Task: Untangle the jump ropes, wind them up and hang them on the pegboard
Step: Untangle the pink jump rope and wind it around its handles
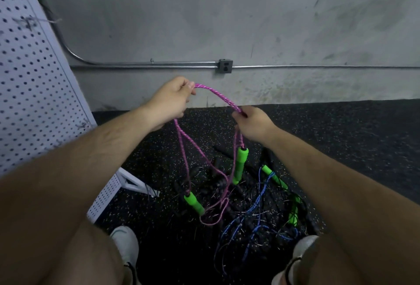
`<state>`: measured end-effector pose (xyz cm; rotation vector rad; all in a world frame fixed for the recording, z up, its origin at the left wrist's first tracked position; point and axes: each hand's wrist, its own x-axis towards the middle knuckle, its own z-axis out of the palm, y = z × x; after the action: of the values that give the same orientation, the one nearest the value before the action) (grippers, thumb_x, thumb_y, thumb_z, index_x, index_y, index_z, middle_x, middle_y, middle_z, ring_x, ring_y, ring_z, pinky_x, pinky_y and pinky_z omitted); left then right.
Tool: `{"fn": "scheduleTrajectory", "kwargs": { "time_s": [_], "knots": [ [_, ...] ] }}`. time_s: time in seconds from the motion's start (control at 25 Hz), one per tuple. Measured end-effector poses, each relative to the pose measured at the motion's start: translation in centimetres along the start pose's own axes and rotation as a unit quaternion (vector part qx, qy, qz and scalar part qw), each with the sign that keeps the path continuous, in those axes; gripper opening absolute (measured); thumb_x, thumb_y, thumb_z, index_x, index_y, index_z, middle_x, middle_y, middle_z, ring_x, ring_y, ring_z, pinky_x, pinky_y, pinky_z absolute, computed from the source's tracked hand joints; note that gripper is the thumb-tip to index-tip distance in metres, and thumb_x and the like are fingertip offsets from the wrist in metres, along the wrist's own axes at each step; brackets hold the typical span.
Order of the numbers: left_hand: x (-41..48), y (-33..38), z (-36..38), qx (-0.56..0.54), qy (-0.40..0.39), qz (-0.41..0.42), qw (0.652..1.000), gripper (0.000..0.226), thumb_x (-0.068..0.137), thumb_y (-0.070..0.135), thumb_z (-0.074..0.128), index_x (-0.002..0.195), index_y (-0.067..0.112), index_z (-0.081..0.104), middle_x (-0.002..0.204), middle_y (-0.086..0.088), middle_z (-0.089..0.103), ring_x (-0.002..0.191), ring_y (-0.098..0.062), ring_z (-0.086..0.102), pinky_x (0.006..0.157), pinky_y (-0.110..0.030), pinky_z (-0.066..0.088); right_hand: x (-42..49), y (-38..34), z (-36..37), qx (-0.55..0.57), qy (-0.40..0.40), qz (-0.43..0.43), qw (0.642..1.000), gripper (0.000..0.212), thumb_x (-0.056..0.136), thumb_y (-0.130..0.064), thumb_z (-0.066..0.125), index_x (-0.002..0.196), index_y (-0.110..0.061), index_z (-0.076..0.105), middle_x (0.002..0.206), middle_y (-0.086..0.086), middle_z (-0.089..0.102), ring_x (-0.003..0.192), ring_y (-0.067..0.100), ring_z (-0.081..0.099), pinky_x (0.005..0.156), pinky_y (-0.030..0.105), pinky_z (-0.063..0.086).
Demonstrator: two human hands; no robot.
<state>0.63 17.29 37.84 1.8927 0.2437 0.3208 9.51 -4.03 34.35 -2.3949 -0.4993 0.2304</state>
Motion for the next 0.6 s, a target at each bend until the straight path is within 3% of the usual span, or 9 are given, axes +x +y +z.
{"fn": "scheduleTrajectory", "kwargs": {
  "time_s": [0.08,0.16,0.24,0.32,0.36,0.48,0.6],
  "knots": [
    [-0.2,0.8,1.6,-0.077,-0.013,-0.009,0.997,0.027,0.111,0.028,0.036,0.095,0.014,0.052,0.055,0.011,0.034,0.045,-0.006,0.025,0.043,-0.023,0.024,-0.8,-1.8,0.8,-0.003,0.060,-0.040,0.997,0.034,0.098,-0.028,0.060,0.124,-0.006,0.057,0.117,0.011,0.056,0.086,0.024,0.061,0.074,0.034,0.054],
    [-0.5,1.6,2.8,-0.141,-0.019,-0.009,0.990,0.027,0.111,0.025,0.035,0.096,0.011,0.052,0.052,0.011,0.033,0.043,-0.005,0.025,0.043,-0.022,0.024,-2.0,-4.3,1.2,0.052,0.119,-0.108,0.986,0.027,0.090,-0.021,0.065,0.114,-0.011,0.058,0.110,0.003,0.056,0.086,0.018,0.060,0.076,0.035,0.051],
    [-0.5,2.0,3.2,-0.204,-0.021,-0.011,0.979,0.026,0.111,0.021,0.035,0.098,0.008,0.053,0.055,0.008,0.033,0.045,-0.006,0.026,0.044,-0.022,0.025,-3.1,-6.1,1.9,0.106,-0.003,-0.135,0.985,0.016,0.086,-0.017,0.064,0.102,-0.014,0.061,0.092,0.001,0.065,0.077,0.016,0.062,0.068,0.037,0.052],
    [-0.3,2.2,3.1,-0.251,-0.019,-0.013,0.968,0.026,0.111,0.020,0.037,0.098,0.007,0.055,0.056,0.007,0.035,0.046,-0.007,0.029,0.046,-0.023,0.028,-3.6,-6.4,3.2,0.076,-0.141,-0.116,0.980,0.018,0.089,-0.021,0.068,0.106,-0.014,0.064,0.094,0.006,0.071,0.083,0.020,0.068,0.079,0.041,0.056],
    [-0.2,2.3,3.0,-0.266,-0.017,-0.012,0.964,0.026,0.111,0.020,0.037,0.098,0.007,0.055,0.056,0.007,0.036,0.047,-0.007,0.030,0.047,-0.024,0.030,-3.6,-6.2,3.7,0.038,-0.168,-0.114,0.978,0.019,0.093,-0.027,0.068,0.107,-0.013,0.067,0.097,0.009,0.073,0.083,0.020,0.068,0.082,0.039,0.055],
    [0.2,2.1,2.3,-0.252,-0.003,-0.003,0.968,0.026,0.111,0.022,0.038,0.104,0.008,0.059,0.061,0.006,0.047,0.053,-0.010,0.043,0.057,-0.027,0.039,-2.9,-5.7,4.3,0.053,-0.153,-0.115,0.980,0.021,0.099,-0.032,0.062,0.093,-0.015,0.072,0.090,0.015,0.075,0.069,0.019,0.065,0.077,0.040,0.058],
    [0.1,1.0,1.5,-0.175,-0.048,-0.018,0.983,0.034,0.108,0.036,0.039,0.116,0.012,0.063,0.095,-0.003,0.069,0.082,-0.014,0.063,0.076,-0.029,0.051,-2.0,-6.5,3.1,0.203,-0.088,-0.113,0.969,0.018,0.102,-0.022,0.059,0.093,-0.012,0.070,0.071,0.007,0.069,0.060,0.018,0.065,0.070,0.039,0.060]
  ]
}}
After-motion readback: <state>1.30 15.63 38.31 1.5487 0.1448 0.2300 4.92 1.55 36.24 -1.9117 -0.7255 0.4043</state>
